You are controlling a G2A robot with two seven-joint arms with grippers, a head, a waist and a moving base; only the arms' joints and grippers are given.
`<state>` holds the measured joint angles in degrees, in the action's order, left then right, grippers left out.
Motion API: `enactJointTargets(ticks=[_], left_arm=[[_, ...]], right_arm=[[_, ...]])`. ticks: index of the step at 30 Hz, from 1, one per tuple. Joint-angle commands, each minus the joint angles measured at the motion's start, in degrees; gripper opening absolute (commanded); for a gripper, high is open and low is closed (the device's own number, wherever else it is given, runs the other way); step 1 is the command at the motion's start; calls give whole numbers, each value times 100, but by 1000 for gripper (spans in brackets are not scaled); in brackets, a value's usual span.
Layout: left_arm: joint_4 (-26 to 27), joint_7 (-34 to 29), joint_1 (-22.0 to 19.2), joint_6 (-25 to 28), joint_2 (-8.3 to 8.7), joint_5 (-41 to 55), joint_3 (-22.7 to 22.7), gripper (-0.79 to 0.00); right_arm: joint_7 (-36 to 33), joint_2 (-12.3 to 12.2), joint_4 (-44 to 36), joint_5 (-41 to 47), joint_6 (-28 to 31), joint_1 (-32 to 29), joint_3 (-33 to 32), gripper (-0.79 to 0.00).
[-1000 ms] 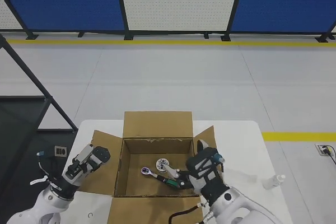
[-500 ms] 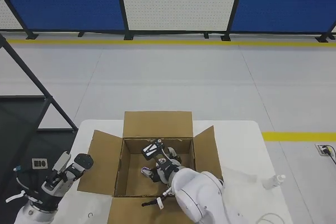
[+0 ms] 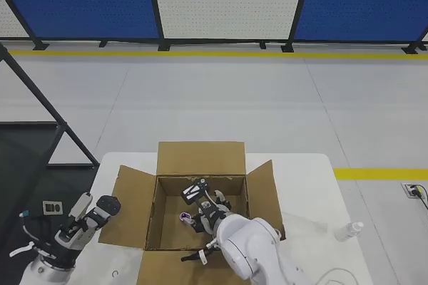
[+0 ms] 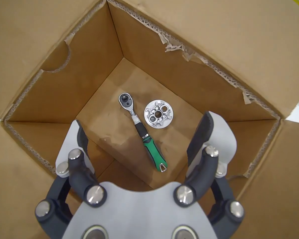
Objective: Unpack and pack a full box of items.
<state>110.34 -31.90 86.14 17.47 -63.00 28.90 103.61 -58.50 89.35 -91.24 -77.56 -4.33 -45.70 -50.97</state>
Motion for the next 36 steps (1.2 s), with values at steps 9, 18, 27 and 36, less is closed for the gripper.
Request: enactJointTargets(ticks=[9, 18, 27, 36], left_arm=[[-8, 55, -25, -10, -5, -1, 14, 0], [-8, 55, -25, -10, -5, -1, 14, 0], [-8, 55, -25, -10, -5, -1, 14, 0], [-8, 55, -25, -10, -5, -1, 14, 0]], right_arm=[[-101, 335, 1929, 533, -417, 1014, 371, 0], [-42, 570, 2971, 708, -683, 1470, 563, -25], [53, 723, 3603, 867, -672, 1690, 596, -234], [137, 830, 3933, 914, -579, 1822, 596, -539]])
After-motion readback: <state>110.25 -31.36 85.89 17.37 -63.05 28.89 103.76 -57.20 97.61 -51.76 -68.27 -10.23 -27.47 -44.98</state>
